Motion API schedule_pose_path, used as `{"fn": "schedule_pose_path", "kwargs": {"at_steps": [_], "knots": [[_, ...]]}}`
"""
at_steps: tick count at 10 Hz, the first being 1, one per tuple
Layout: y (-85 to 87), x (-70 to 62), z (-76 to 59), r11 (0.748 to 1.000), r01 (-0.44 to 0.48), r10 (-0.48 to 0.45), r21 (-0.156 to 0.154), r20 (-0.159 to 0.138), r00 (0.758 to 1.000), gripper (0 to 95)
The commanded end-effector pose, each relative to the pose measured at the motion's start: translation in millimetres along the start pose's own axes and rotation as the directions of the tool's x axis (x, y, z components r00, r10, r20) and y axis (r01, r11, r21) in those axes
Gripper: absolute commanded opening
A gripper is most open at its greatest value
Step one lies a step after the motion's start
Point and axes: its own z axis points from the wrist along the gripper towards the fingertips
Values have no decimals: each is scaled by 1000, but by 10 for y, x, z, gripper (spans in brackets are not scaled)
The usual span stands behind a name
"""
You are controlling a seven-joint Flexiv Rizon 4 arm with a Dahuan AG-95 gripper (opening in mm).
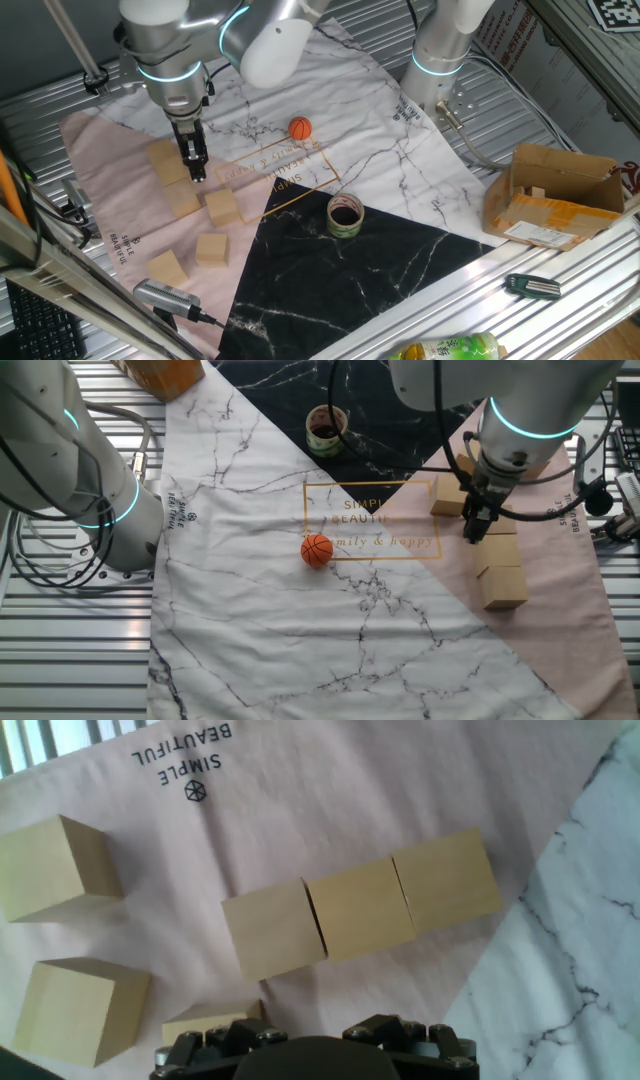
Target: Stack the blocks into a pyramid shape
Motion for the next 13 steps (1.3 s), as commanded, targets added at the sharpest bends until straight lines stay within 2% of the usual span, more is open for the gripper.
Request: {"fn": "schedule_pose_path", "kwargs": {"at_steps": [1, 3, 4, 6, 7, 9, 10, 11, 12, 13], "knots": [[2, 1, 0, 1000, 26, -26, 2, -3, 1000, 760], [2, 1, 0, 999, 35, -35, -2, -4, 999, 760], [2, 1, 0, 999, 42, -42, -3, -4, 999, 570], [2, 1, 0, 999, 50, -50, 4, -2, 999, 570], [2, 1, 0, 998, 62, -62, 13, 23, 998, 570], [2, 1, 0, 993, 115, -115, -4, -3, 993, 570], [2, 1, 0, 982, 191, -191, -1, -30, 981, 570], [2, 1, 0, 982, 191, -191, -1, -30, 981, 570], [2, 1, 0, 960, 277, -279, -39, -63, 958, 570], [2, 1, 0, 953, 301, -303, -44, -70, 950, 570]]}}
